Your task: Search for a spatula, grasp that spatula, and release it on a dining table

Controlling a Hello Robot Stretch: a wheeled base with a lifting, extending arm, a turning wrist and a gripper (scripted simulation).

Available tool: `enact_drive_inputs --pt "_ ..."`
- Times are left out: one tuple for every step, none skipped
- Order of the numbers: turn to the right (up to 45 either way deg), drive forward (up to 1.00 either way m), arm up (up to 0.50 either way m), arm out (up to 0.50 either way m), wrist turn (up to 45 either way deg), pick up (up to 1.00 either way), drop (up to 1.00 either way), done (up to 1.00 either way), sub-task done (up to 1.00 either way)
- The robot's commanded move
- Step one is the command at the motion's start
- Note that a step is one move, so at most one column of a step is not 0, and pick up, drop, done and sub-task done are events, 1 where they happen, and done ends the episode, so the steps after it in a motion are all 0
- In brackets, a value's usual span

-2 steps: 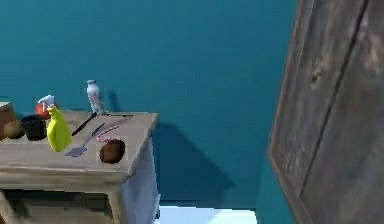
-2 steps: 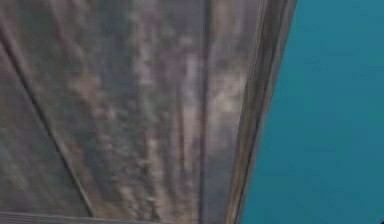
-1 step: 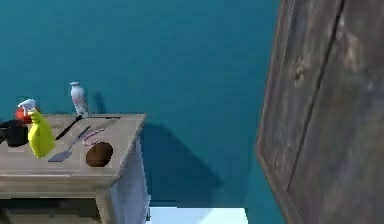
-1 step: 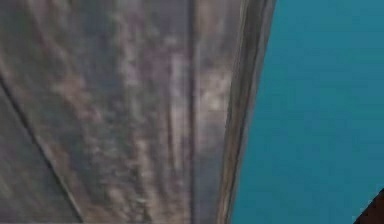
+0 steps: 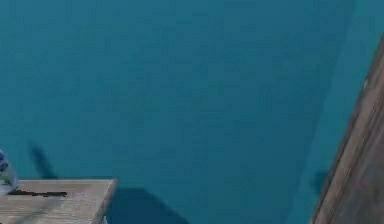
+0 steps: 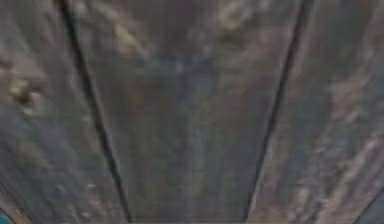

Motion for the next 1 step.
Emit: enact_drive_inputs --pt "-45.0 0.00 0.00 0.00 0.0 0.00 0.00 0.00 0.00"
